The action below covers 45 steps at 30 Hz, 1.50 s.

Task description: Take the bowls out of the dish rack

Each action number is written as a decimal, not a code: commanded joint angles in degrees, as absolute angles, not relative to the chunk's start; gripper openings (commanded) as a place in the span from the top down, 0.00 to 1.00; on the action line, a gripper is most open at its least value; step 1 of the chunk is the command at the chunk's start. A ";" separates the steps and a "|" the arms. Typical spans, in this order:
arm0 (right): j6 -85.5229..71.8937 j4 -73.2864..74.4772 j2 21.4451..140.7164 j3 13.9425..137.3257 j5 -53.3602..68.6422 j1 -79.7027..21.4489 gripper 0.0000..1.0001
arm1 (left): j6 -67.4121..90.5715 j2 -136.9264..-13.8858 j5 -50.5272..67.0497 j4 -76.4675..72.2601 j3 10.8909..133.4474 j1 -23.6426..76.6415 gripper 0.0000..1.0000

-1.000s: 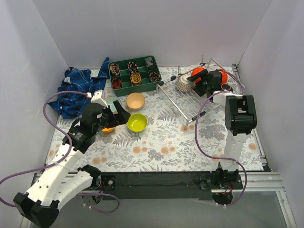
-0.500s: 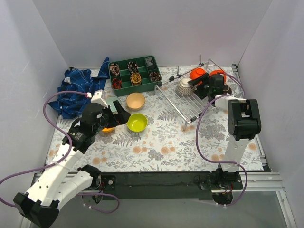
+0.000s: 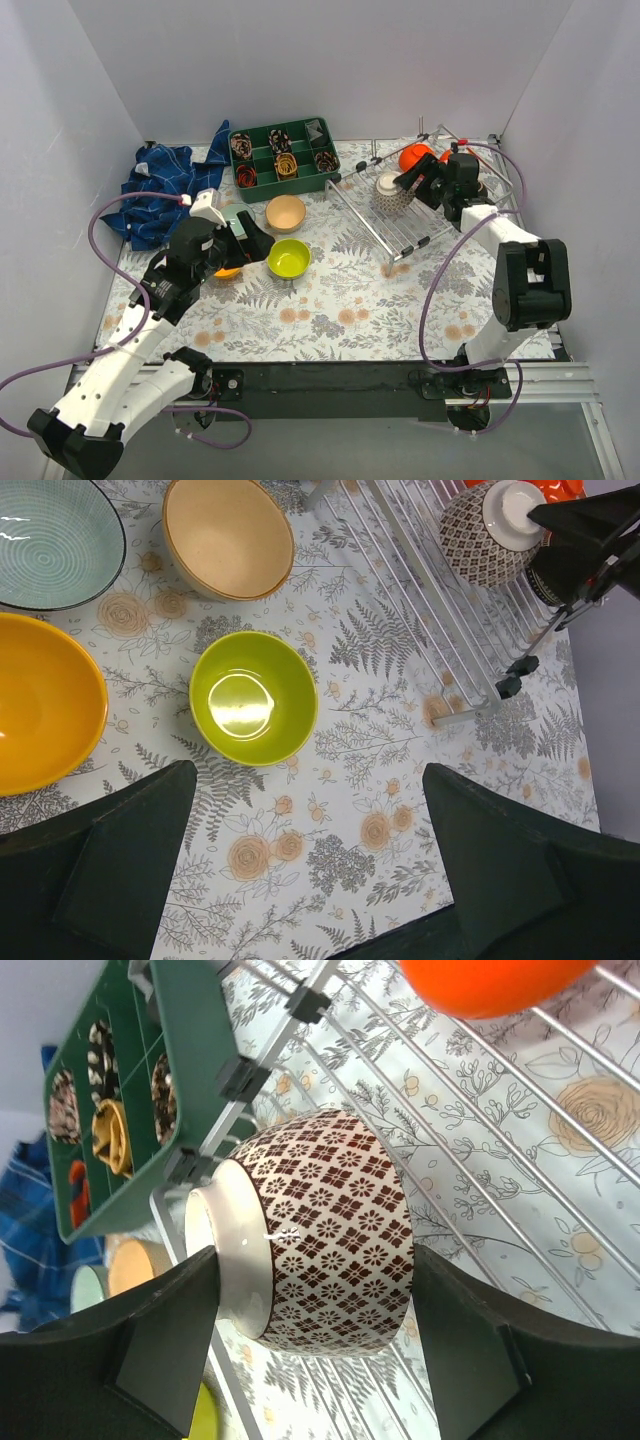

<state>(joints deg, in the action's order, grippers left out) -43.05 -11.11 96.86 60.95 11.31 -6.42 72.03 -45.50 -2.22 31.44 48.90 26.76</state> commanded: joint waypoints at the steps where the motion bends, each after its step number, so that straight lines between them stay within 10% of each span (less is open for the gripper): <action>1: -27.73 -6.60 89.05 64.16 8.97 -9.40 0.99 | 71.81 -45.26 -0.97 30.50 50.19 26.89 0.02; 18: 20.80 0.61 71.90 61.61 -25.39 -42.09 0.99 | 73.56 -53.26 2.20 28.83 53.87 26.81 0.02; 45: 47.01 -9.75 71.81 54.58 -33.84 -66.88 0.99 | 81.21 -85.60 20.12 43.32 85.07 26.63 0.02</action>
